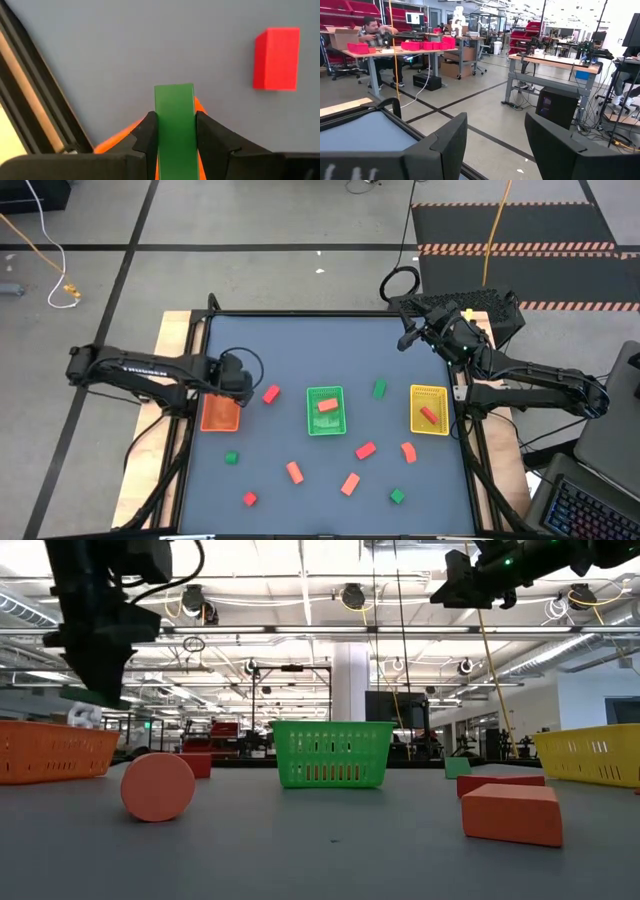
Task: Sort & place blocks by color
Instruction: Put the green block into the orange bin, then put the red block into the yellow bin
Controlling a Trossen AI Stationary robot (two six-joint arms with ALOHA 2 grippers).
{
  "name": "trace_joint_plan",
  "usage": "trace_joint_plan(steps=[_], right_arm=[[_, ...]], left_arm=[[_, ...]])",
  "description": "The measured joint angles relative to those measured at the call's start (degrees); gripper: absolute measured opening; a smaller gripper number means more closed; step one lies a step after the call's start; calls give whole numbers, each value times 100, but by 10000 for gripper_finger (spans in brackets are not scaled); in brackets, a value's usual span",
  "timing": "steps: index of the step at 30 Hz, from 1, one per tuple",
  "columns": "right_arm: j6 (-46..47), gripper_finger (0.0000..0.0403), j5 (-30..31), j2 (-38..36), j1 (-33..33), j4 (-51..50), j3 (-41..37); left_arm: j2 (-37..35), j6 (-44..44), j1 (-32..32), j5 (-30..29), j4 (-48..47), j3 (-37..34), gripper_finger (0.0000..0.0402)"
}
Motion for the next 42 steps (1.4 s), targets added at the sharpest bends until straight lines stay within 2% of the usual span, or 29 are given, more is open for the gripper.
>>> trace_joint_plan(steps=[7, 12, 21, 34, 42], right_arm=[[-1, 196, -2, 0, 0, -36, 0], [0, 196, -1, 0, 0, -36, 0], [2, 196, -1, 0, 0, -36, 0], [2, 196, -1, 0, 1, -37, 0], [4, 196, -2, 0, 0, -37, 0]], left_arm=[[33, -882, -726, 147, -568, 0, 105], [33, -1300, -1086, 166, -561, 0, 105], [33, -1506, -1280, 166, -573, 0, 108], [33, -1570, -1276, 166, -569, 0, 235], [33, -1458, -1220, 149, -479, 0, 265]])
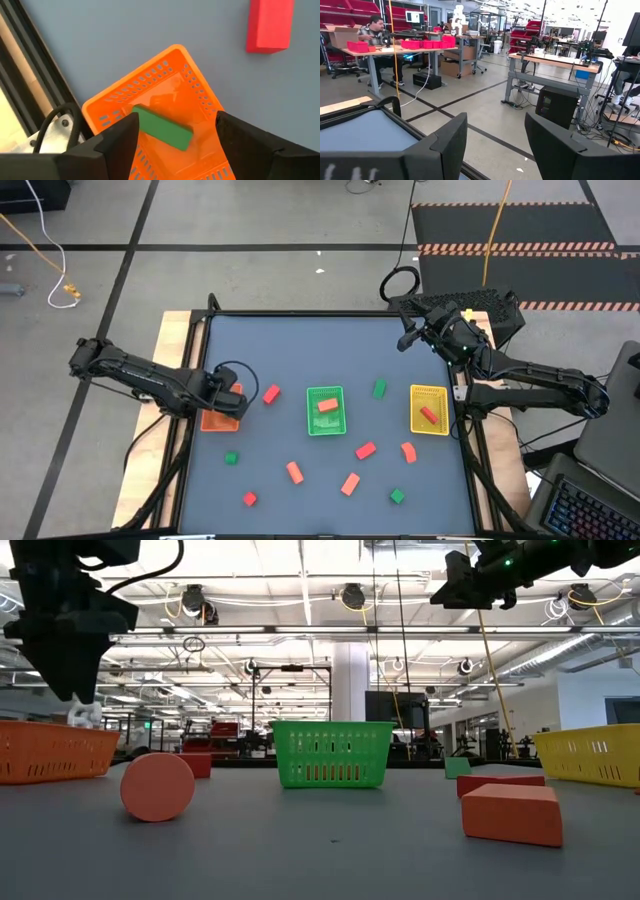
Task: Sort & place blocks by color
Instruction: Put the red block into the yellow bin
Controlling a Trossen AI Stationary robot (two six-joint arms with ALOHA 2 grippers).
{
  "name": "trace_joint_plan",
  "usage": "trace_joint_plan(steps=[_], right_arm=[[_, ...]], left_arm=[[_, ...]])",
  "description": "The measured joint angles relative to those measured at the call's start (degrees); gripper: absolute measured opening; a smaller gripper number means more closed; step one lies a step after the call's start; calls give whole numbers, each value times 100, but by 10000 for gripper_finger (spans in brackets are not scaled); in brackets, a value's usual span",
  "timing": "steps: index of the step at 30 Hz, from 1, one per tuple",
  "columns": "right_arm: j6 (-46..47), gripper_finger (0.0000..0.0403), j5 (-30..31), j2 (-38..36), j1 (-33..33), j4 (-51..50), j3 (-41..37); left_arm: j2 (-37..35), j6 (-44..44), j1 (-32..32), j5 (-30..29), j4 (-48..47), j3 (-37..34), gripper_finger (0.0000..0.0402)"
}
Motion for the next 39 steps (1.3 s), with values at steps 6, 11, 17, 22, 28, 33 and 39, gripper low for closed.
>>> trace_joint_plan(steps=[6, 11, 17, 22, 28, 33, 39], right_arm=[[0, 196, 1, 0, 0, 1, 0], [0, 196, 1, 0, 0, 45, 0], [0, 196, 2, 29, 1, 49, 0], [0, 196, 2, 132, 0, 44, 0], [-2, 196, 2, 345, -9, 82, -2], [-30, 196, 2, 579, -9, 179, -2], [-46, 196, 2, 831, -11, 322, 0]], left_arm=[[0, 551, 265, -55, 575, 0, 266], [177, 1259, 658, -186, 1635, 2, 266], [646, 2034, 1008, -184, 2471, 2, 266], [844, 2416, 1193, -182, 2779, 2, 266], [848, 2737, 1364, -180, 3172, 7, 266], [903, 2891, 1478, -171, 3142, 7, 266], [908, 2887, 1505, -170, 3030, 7, 266]])
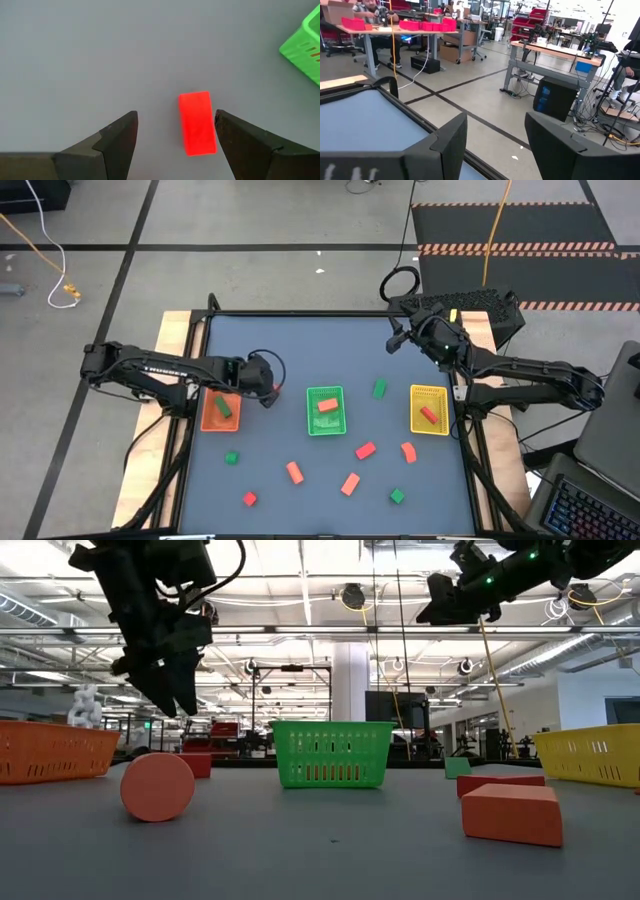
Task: Sort & place blocks by color
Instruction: Put the red block into the yellow bin
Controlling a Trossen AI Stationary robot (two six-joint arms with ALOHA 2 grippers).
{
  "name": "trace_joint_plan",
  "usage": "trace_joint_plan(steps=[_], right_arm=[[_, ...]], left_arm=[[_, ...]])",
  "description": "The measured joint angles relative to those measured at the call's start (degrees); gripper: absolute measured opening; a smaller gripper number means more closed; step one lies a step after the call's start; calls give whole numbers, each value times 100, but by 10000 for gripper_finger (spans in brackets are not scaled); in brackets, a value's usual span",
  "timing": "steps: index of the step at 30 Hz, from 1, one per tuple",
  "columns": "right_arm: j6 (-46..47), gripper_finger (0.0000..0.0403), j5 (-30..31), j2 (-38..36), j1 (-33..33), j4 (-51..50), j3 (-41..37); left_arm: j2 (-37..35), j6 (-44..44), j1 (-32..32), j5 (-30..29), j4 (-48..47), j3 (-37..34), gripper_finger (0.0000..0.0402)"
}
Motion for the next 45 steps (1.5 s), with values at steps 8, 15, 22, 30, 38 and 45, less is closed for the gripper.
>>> trace_joint_plan(steps=[8, 15, 22, 30, 38, 45], right_arm=[[0, 196, 0, 49, 0, 195, -2], [-12, 196, 0, 49, 0, 196, -2], [-63, 196, 0, 52, 0, 219, -2], [-65, 196, 0, 52, 0, 219, -2], [-87, 196, 0, 52, -2, 219, -2], [-87, 196, 0, 52, 0, 219, -2]], left_arm=[[446, -61, -11, 0, 64, 0, 266], [902, -84, -15, 203, 271, 0, 266], [1249, -18, -11, 479, 595, 0, 266], [1717, 9, -12, 770, 641, 0, 266], [1640, 15, -11, 811, 621, 0, 266], [1685, 31, -13, 783, 586, -2, 231]])
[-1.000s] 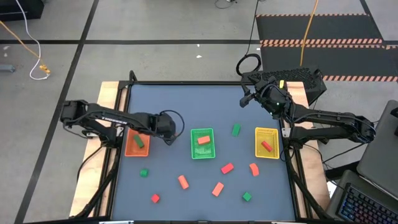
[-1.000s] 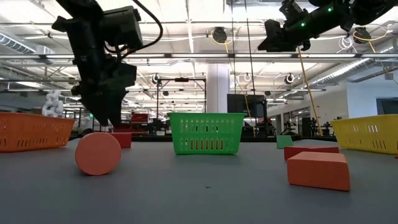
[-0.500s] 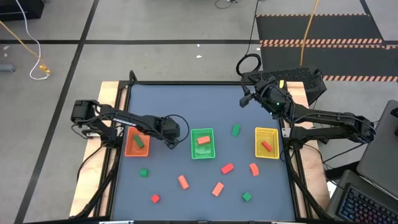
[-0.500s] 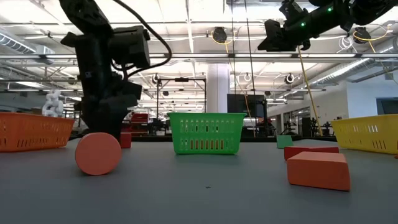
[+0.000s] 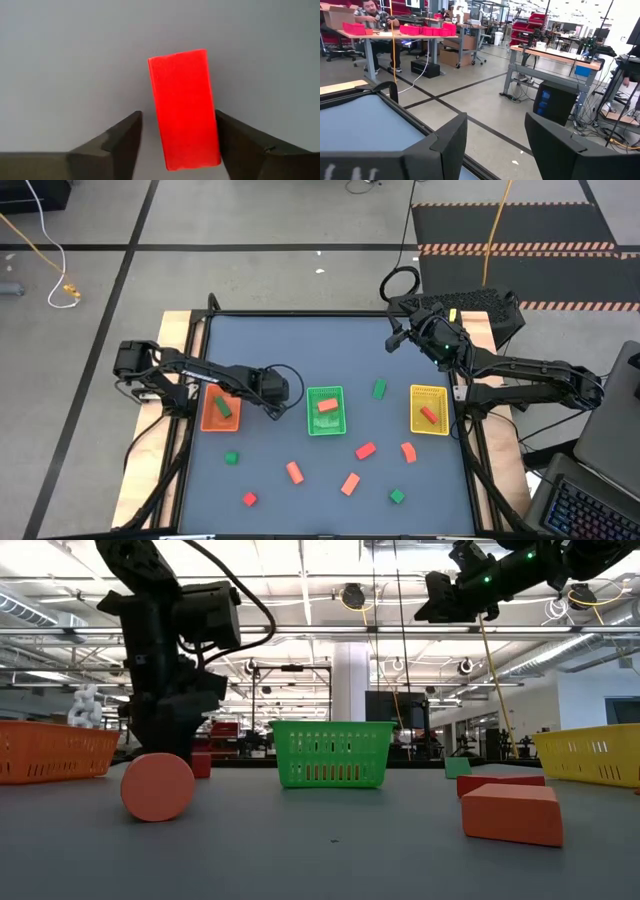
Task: Sort & place blocks by color
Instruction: Put the red block into the yellow bin
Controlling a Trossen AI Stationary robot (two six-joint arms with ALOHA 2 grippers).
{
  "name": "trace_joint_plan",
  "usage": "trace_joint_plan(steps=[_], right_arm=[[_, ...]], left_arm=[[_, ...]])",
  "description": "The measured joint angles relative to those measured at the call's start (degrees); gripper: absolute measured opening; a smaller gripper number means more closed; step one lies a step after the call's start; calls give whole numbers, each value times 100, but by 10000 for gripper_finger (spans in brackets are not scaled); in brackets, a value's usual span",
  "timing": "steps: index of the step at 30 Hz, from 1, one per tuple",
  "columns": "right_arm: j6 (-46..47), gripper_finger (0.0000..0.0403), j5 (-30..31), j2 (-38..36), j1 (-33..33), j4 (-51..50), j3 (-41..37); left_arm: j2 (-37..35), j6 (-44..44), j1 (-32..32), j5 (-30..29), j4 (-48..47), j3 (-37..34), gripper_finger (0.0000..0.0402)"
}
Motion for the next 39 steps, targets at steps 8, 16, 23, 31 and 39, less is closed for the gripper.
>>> trace_joint_plan(steps=[8, 16, 23, 31, 39], right_arm=[[0, 196, 0, 0, -1, 20, 0], [114, 196, -380, 78, -4, 476, 0], [475, 196, -2735, 923, 4, 2055, 0], [620, 196, -3798, 1630, 27, 3434, 0], [736, 196, -4500, 2169, 152, 4476, 1]], left_arm=[[-11, 203, 25, 56, -11, 0, 129], [-461, 928, 247, 78, 6, 470, 129], [-933, 2229, 268, 55, 343, 1601, 129], [-869, 3201, 53, 46, 1459, 2285, 129], [-854, 3681, 78, 41, 2414, 2269, 129]])
